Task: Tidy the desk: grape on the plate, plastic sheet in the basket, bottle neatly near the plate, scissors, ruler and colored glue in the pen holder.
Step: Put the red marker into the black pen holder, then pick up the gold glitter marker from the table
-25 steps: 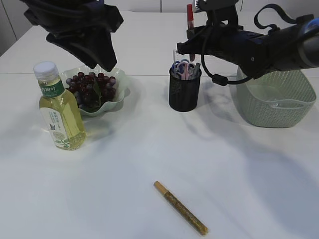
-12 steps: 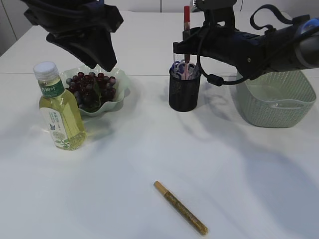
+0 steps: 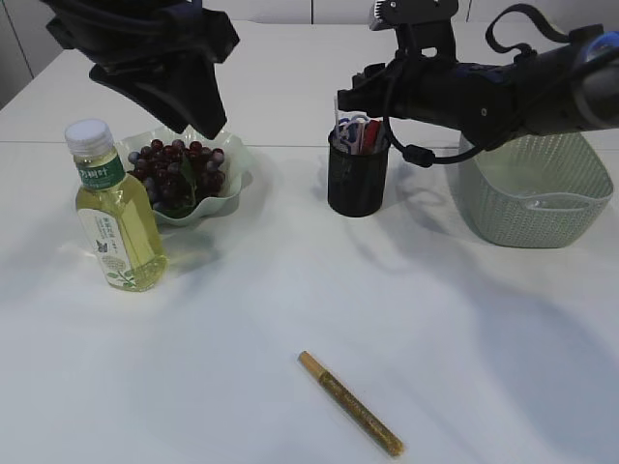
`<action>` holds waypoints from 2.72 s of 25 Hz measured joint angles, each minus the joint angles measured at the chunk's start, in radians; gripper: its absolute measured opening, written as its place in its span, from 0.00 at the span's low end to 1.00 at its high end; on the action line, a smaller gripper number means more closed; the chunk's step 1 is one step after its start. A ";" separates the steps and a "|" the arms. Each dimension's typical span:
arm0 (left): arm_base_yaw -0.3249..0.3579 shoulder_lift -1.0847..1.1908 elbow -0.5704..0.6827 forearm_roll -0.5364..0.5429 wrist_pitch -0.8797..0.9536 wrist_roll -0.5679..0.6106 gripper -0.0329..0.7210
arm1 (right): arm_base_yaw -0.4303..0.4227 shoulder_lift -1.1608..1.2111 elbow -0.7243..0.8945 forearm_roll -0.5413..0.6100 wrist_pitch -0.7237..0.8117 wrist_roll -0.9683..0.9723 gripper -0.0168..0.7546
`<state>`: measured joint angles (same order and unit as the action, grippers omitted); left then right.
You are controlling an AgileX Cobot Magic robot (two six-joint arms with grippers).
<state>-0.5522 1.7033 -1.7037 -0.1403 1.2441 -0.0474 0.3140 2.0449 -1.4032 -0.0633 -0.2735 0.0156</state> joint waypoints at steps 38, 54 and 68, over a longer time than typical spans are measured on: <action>0.000 -0.075 0.000 -0.067 0.000 -0.002 0.37 | 0.165 -0.282 0.069 0.280 1.494 -0.123 0.38; 0.000 -0.302 0.000 0.037 0.014 -0.153 0.37 | 0.408 -0.265 0.081 0.240 1.362 -0.192 0.38; 0.000 -0.461 0.079 0.090 0.023 -0.171 0.37 | 0.408 -0.102 0.073 0.203 1.325 -0.198 0.51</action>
<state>-0.5522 1.2420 -1.6250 -0.0503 1.2670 -0.2183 0.7218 1.9430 -1.3304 0.1394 1.0515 -0.1822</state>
